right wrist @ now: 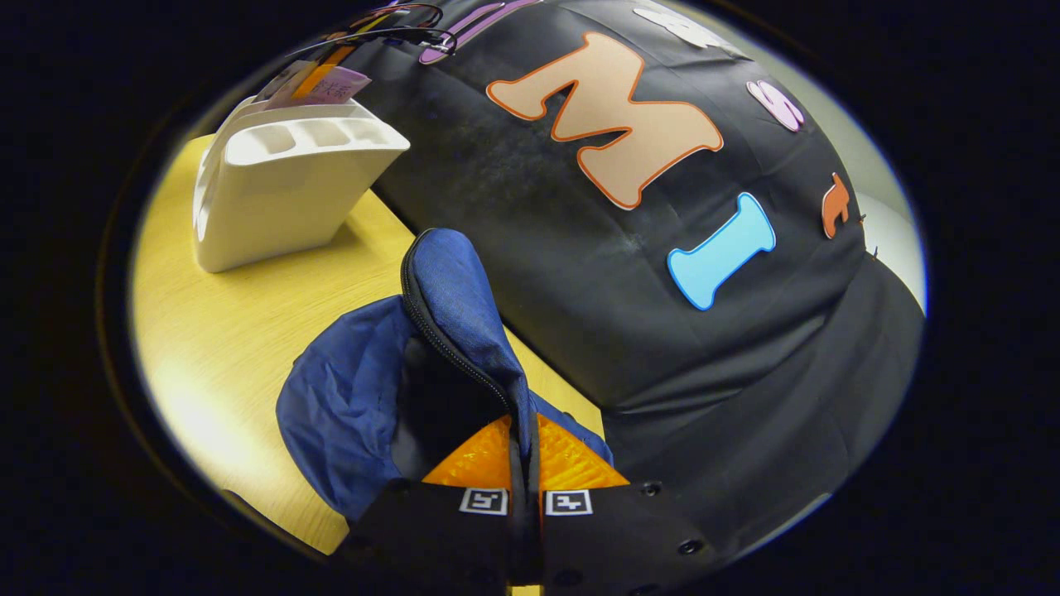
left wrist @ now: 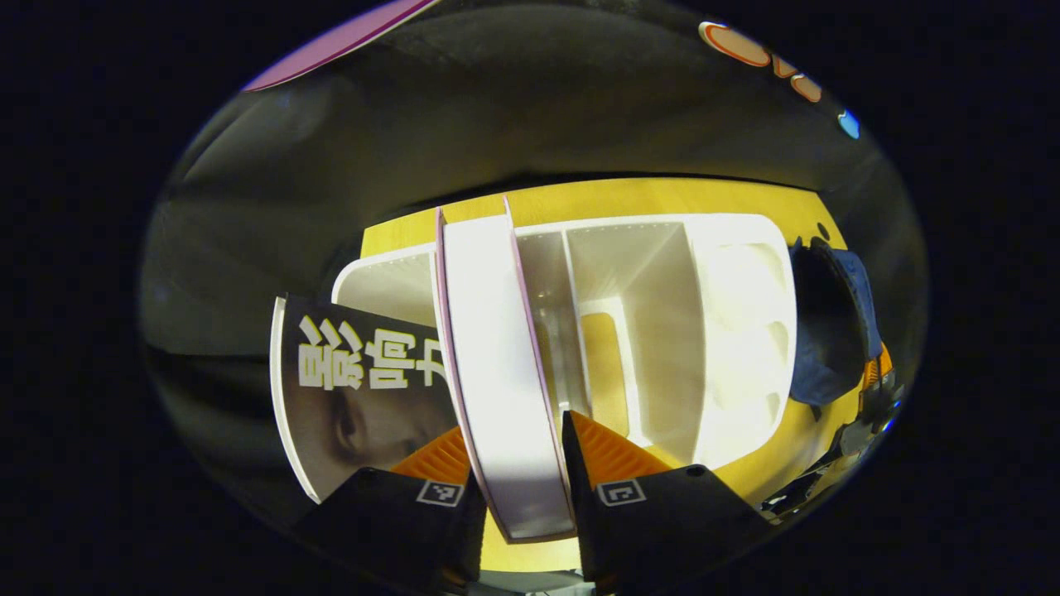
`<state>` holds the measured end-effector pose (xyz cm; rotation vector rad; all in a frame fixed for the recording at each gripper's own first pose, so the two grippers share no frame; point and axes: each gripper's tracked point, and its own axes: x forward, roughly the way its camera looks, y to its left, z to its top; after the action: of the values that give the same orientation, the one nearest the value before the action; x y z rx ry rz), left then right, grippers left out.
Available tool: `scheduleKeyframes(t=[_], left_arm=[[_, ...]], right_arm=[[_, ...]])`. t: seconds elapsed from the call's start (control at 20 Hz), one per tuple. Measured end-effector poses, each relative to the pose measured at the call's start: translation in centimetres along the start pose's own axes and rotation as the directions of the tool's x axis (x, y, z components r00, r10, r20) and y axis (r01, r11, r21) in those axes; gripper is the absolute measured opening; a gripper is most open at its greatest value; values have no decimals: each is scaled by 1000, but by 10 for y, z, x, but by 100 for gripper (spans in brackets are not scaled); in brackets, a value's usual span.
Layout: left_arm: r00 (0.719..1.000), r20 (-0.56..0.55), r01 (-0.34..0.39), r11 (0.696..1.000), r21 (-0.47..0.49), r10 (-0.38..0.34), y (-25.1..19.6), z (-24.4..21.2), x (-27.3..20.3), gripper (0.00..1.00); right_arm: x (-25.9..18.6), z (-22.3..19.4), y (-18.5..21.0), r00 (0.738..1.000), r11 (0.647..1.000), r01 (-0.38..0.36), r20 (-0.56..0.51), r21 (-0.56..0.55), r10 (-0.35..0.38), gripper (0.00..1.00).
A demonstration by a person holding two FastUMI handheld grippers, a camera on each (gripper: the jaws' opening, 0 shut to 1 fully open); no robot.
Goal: Open the schoolbag, grab two books from the bookshelf and put them into the schoolbag.
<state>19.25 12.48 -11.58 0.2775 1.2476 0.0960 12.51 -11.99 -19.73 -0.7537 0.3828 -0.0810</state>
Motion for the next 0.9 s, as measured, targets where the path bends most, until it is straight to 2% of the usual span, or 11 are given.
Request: scheduleKeyframes(t=[0.2, 0.3, 0.4, 0.45, 0.5, 0.55, 0.6, 0.7, 0.8, 0.85, 0.9], left_arm=[[999, -44, -11, 1000, -13, 10, 0, -7, -2, 34], [998, -61, -14, 1000, -23, 12, -1, -10, -4, 35], [996, -74, -42, 999, -34, 40, 7, -13, -4, 32], [997, -72, -35, 999, -40, 32, 6, -15, -4, 35], [997, -78, -31, 998, -47, 27, 6, -17, -5, 37], [997, -75, -25, 998, -55, 21, 6, -20, -8, 31], [997, -72, -18, 998, -60, 13, 6, -22, -11, 34], [998, -62, -15, 997, -70, 11, 7, -25, -22, 30], [999, -46, -17, 997, -71, 14, 10, -28, -34, 33], [999, -40, -17, 997, -75, 14, 11, -32, -41, 36], [999, -33, -16, 997, -77, 13, 12, -33, -50, 33]], right_arm=[[0, -1, 2, 1000, 1000, -4, -7, -4, 4, 6], [1, 0, 3, 1000, 1000, -7, -8, -11, 7, 3], [0, 0, 2, 1000, 1000, -7, -9, -12, 7, 6], [-1, 0, 2, 1000, 1000, -7, -9, -11, 7, 6], [-2, -1, 2, 1000, 1000, -8, -9, -11, 8, 0], [-3, -1, 1, 1000, 1000, -8, -10, -11, 8, 2], [-2, -1, 1, 1000, 1000, -9, -10, -12, 9, 4], [-1, 0, 2, 1000, 1000, -12, -10, -13, 11, 3], [-1, -1, 4, 1000, 1000, -14, -11, -15, 14, 6], [0, 0, 3, 1000, 1000, -15, -11, -15, 14, 3], [-1, -1, 3, 1000, 1000, -15, -11, -15, 15, 0]])
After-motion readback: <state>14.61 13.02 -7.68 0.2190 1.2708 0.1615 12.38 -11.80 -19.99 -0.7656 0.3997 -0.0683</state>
